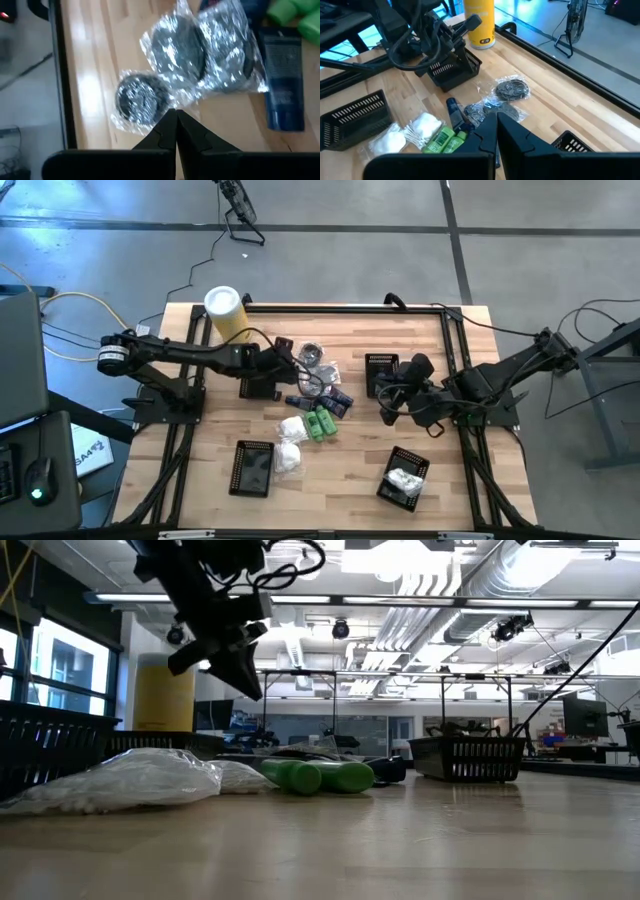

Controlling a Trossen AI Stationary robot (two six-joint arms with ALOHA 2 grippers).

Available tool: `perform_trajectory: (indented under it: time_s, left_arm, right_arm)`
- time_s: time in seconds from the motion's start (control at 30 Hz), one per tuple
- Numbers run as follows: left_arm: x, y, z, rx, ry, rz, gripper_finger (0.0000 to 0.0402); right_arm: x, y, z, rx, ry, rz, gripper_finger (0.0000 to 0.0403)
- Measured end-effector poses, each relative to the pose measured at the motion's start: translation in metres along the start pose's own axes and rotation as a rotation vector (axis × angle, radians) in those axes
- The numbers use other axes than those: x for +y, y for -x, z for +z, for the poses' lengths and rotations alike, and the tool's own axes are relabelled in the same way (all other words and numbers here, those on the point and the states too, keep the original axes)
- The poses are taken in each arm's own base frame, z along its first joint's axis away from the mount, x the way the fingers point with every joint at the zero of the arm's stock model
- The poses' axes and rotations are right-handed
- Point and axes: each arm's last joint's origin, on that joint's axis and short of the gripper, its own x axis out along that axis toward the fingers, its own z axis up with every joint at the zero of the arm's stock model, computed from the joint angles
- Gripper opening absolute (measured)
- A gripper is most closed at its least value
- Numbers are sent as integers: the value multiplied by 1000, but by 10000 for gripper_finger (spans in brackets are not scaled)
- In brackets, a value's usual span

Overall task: Pick & Place Travel size toiletries
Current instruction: Put the black hairbrush into the top left black basket

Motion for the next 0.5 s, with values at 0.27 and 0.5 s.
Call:
perform_trajectory:
  time_s: [0.27, 0.5]
  left_arm:
    - [-2, -8, 1, -3, 11, -28, 50]
    - [-9, -25, -1, 36, 49, -60, 183]
  right_arm:
    - [0, 0, 0, -10, -20, -9, 4]
    - [0, 0, 0, -13, -19, -11, 4]
